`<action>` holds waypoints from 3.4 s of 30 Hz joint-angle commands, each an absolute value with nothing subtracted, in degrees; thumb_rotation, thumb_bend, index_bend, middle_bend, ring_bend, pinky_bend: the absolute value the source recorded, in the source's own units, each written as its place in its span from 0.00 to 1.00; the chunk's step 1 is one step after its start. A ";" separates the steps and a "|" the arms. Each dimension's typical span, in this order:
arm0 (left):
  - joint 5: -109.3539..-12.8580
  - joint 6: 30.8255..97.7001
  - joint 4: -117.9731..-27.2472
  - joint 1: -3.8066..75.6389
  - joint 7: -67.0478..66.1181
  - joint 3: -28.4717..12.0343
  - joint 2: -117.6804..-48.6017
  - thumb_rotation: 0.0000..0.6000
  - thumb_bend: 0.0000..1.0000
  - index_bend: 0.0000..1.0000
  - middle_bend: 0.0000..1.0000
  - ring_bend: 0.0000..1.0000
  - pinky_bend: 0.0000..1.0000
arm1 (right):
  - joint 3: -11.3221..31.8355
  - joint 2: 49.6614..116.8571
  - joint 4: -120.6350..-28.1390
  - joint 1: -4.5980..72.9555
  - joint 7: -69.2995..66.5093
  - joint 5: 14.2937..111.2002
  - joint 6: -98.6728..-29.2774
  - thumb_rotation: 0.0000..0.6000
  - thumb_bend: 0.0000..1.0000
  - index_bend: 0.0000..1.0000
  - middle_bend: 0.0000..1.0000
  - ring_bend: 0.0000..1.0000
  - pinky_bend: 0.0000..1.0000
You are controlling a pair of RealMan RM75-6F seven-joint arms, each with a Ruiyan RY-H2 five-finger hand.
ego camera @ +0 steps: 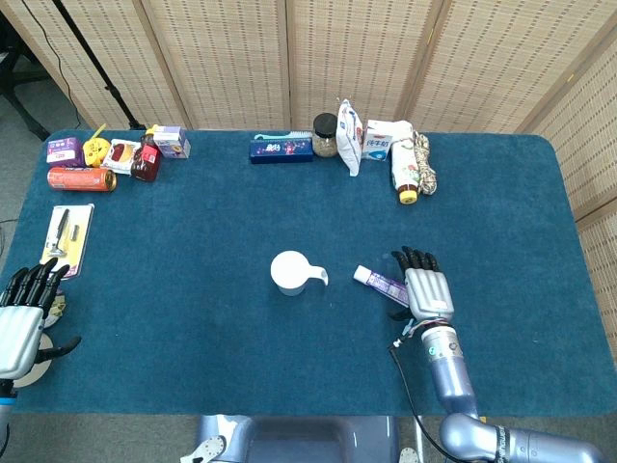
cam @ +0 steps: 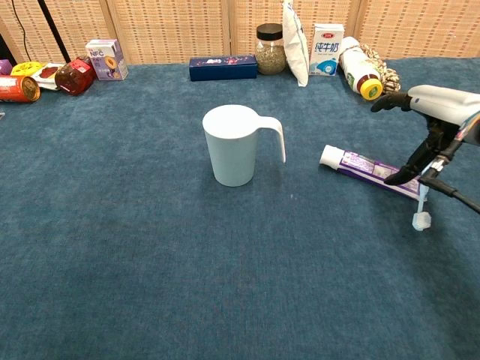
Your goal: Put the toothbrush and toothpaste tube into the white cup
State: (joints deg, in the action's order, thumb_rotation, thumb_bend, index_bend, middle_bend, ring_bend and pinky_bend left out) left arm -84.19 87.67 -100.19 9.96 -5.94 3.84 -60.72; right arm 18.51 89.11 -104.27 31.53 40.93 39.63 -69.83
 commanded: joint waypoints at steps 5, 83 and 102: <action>-84.46 86.72 -100.04 9.68 -4.81 3.31 -60.16 1.00 0.06 0.00 0.00 0.00 0.00 | 20.47 92.50 -101.28 36.07 44.62 34.43 -71.63 1.00 0.00 0.15 0.07 0.00 0.00; -86.61 79.95 -100.99 9.11 -8.01 1.41 -60.21 1.00 0.06 0.00 0.00 0.00 0.00 | -0.16 77.09 -74.89 41.33 5.61 89.87 -49.44 1.00 0.33 0.49 0.11 0.00 0.00; -87.06 79.13 -101.13 9.14 -7.88 1.48 -59.97 1.00 0.06 0.00 0.00 0.00 0.00 | -1.33 76.12 -74.51 41.03 5.50 90.55 -50.12 1.00 0.35 0.49 0.11 0.00 0.00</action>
State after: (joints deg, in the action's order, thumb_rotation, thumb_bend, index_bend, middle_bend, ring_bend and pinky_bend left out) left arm -87.06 79.13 -101.13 9.14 -7.88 1.49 -59.97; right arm -1.21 76.32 -74.34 41.10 5.57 90.37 -49.94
